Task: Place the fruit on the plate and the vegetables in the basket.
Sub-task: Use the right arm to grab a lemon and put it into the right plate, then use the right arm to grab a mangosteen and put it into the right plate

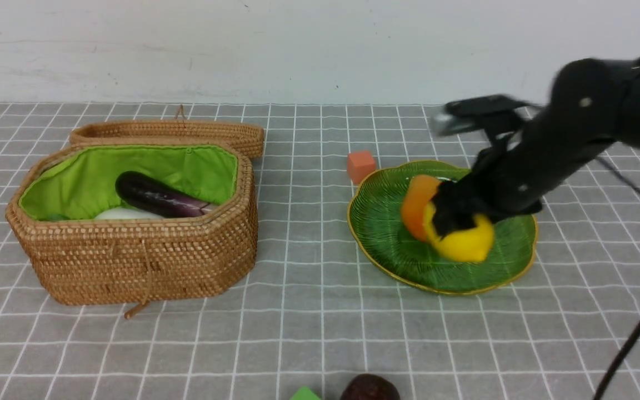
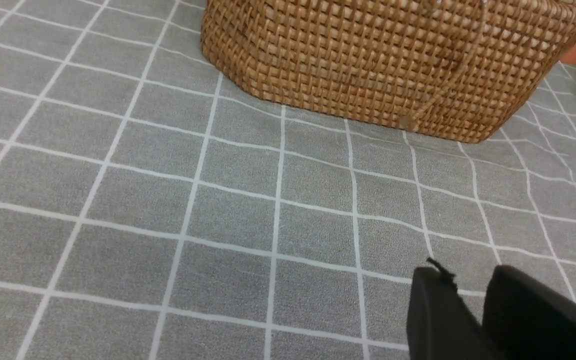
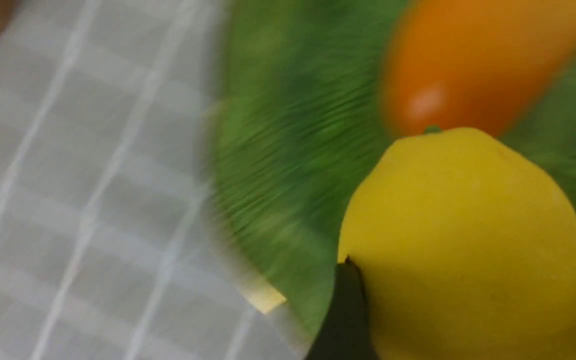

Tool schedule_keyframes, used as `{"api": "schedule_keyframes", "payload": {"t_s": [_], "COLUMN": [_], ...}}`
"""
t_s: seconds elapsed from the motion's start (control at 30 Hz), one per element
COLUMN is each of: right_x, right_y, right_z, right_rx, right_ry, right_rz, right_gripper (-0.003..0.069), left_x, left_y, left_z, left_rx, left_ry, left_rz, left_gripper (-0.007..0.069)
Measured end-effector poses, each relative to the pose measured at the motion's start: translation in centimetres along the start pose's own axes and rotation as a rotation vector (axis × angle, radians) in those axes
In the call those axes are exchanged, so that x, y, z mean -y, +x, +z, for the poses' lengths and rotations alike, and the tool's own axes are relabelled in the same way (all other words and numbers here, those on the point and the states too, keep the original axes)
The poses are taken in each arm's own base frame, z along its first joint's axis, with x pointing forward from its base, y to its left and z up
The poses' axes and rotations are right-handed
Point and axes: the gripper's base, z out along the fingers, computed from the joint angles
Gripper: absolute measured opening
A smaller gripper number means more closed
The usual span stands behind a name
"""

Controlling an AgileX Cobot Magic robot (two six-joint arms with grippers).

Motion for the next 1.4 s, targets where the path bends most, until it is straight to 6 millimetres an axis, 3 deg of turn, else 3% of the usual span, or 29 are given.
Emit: {"api": "schedule_keyframes", "payload": {"t_s": [0.1,0.2,0.27,0.37,0.43,0.57,0.73,0.83,0.93,0.97,1.0,1.1,1.27,1.4], "right_x": [2.0,2.7,2.7,2.7,2.7,2.7,1.5,-1.7,-5.0,-7.4,-8.0,-12.3,-15.6,-16.5], "right_y": [-0.3,-0.1,0.0,0.0,0.0,0.0,0.3,1.4,3.5,5.5,6.0,9.7,12.0,12.8], "right_z": [0.7,1.5,1.7,1.8,1.8,1.7,-0.4,-3.2,-4.4,-4.7,-4.7,-4.4,-3.5,-2.0], "right_rx": [0.03,0.016,0.012,0.011,0.012,0.004,-0.025,-0.014,-0.027,-0.052,-0.059,-0.137,-0.206,-0.252], "right_ry": [0.031,0.041,0.042,0.043,0.046,0.044,0.024,-0.016,-0.065,-0.105,-0.115,-0.191,-0.233,-0.232], "right_rz": [0.079,0.102,0.102,0.105,0.106,0.112,0.084,-0.017,-0.128,-0.203,-0.219,-0.332,-0.383,-0.387], "right_gripper": [0.0547,0.0547,0.0553,0.0649,0.0675,0.0676,0.0659,0.0654,0.0649,0.0646,0.0645,0.0643,0.0637,0.0633], "left_x": [0.0,0.0,0.0,0.0,0.0,0.0,0.0,0.0,0.0,0.0,0.0,0.0,0.0,0.0], "left_y": [0.0,0.0,0.0,0.0,0.0,0.0,0.0,0.0,0.0,0.0,0.0,0.0,0.0,0.0], "left_z": [0.0,0.0,0.0,0.0,0.0,0.0,0.0,0.0,0.0,0.0,0.0,0.0,0.0,0.0], "left_rx": [0.0,0.0,0.0,0.0,0.0,0.0,0.0,0.0,0.0,0.0,0.0,0.0,0.0,0.0], "left_ry": [0.0,0.0,0.0,0.0,0.0,0.0,0.0,0.0,0.0,0.0,0.0,0.0,0.0,0.0], "left_rz": [0.0,0.0,0.0,0.0,0.0,0.0,0.0,0.0,0.0,0.0,0.0,0.0,0.0,0.0], "left_gripper": [0.0149,0.0153,0.0155,0.0156,0.0158,0.0165,0.0168,0.0173,0.0173,0.0173,0.0173,0.0173,0.0176,0.0178]}}
